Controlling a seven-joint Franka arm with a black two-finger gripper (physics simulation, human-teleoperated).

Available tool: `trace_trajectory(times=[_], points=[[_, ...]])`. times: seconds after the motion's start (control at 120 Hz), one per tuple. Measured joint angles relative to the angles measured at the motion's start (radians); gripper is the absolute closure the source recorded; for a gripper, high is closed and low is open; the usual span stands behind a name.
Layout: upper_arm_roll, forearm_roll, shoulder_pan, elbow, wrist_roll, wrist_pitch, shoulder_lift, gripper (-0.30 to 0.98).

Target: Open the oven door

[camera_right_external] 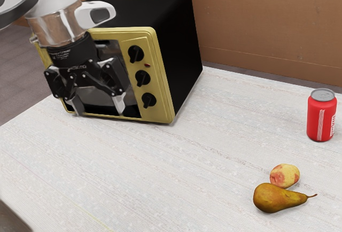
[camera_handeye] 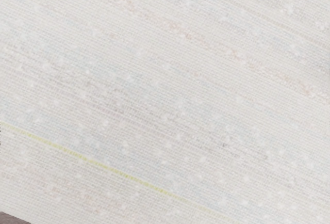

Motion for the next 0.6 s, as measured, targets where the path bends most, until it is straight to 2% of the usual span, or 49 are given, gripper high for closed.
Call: trace_trajectory(times=[0.15,0.183,0.217,0.267,0.325,0.383,0.425,0.492,0.6], points=[[0.006,0.022,0.002,-0.065,-0.060,0.021,-0.092,0.00],[0.053,0.049,0.002,-0.138,-0.071,0.040,-0.145,0.00],[0.142,0.067,0.010,-0.211,-0.081,0.084,-0.174,0.00],[0.213,0.084,0.068,-0.274,-0.096,0.153,-0.180,0.00],[0.219,0.021,0.226,-0.299,-0.124,0.236,-0.173,0.00],[0.052,-0.046,0.501,-0.312,-0.152,0.311,-0.172,0.00],[-0.019,-0.090,0.612,-0.331,-0.172,0.360,-0.175,0.00],[-0.059,-0.171,0.682,-0.367,-0.208,0.466,-0.165,0.00],[-0.074,-0.240,0.692,-0.373,-0.255,0.674,-0.092,0.00]])
